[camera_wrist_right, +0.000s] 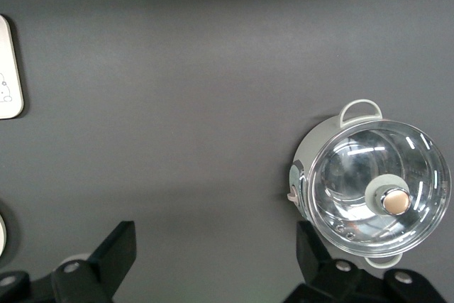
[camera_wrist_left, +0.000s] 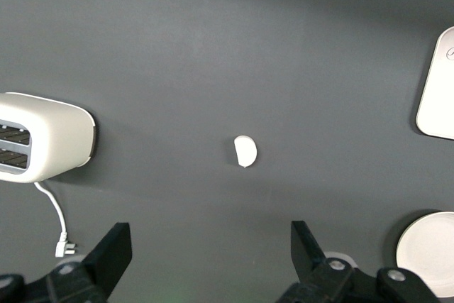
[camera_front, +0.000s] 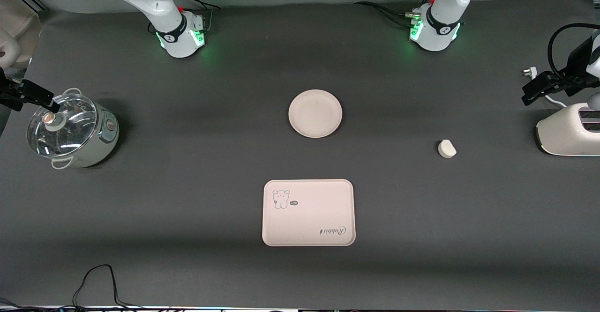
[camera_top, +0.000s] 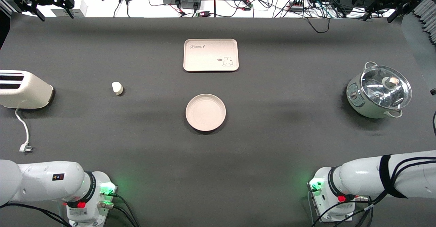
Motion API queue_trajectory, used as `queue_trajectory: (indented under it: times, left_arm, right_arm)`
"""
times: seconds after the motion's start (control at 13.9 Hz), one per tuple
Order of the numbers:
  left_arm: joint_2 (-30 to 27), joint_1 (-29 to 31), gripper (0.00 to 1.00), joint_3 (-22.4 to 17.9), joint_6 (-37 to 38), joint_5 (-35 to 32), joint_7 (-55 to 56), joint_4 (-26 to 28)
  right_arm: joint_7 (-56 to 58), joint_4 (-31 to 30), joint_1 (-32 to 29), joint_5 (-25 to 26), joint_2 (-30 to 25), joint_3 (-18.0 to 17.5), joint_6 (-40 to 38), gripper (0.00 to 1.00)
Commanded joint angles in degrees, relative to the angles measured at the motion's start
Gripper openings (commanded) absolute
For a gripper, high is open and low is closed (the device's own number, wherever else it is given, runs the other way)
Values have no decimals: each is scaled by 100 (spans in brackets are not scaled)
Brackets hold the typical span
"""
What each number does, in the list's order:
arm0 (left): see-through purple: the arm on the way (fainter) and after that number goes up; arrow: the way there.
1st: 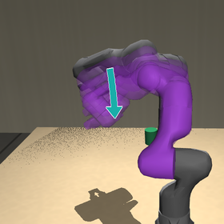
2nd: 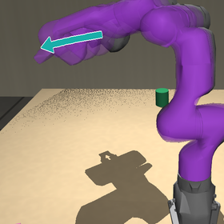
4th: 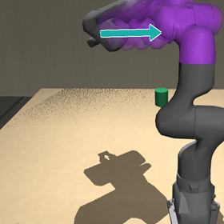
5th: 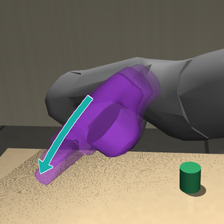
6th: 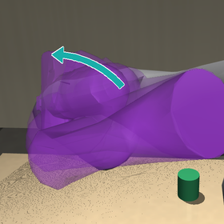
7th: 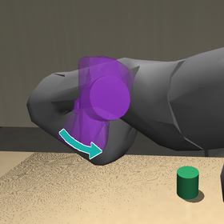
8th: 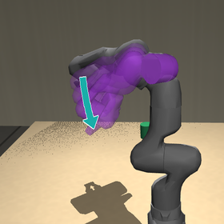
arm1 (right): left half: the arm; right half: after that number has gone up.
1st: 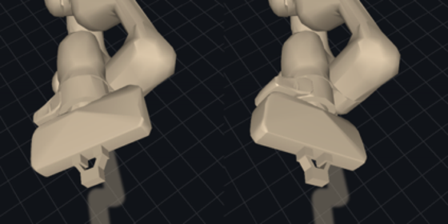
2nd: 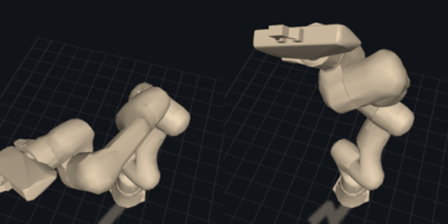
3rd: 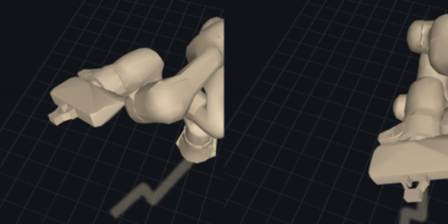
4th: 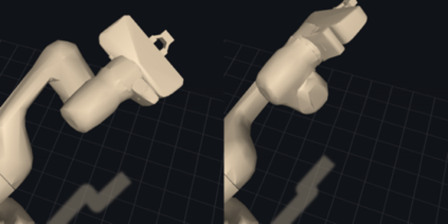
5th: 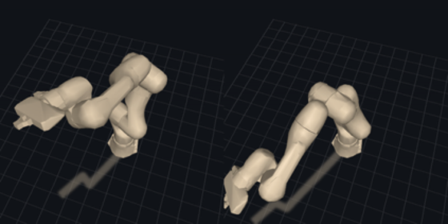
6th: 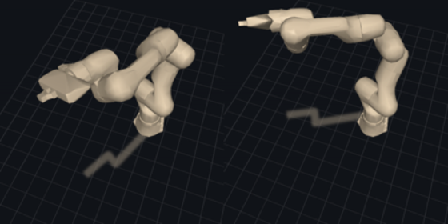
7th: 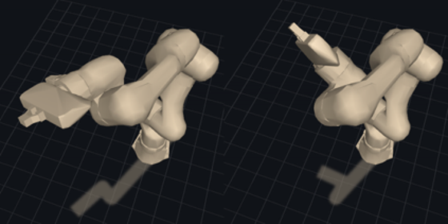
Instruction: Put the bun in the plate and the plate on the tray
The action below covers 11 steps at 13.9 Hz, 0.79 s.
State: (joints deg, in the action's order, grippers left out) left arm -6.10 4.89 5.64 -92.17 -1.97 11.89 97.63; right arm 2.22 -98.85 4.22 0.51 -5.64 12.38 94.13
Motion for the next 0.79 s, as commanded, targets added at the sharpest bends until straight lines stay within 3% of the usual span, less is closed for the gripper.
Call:
queue_trajectory:
  times: [0.0,0.72]
  left_arm:
    - [-23,-32,100,-10,111,30,-99,-51]
    - [354,82,100,-36,-177,118,-125,-51]
  right_arm:
    - [59,156,53,116,125,45,-192,100]
    - [50,182,70,107,327,19,-272,100]
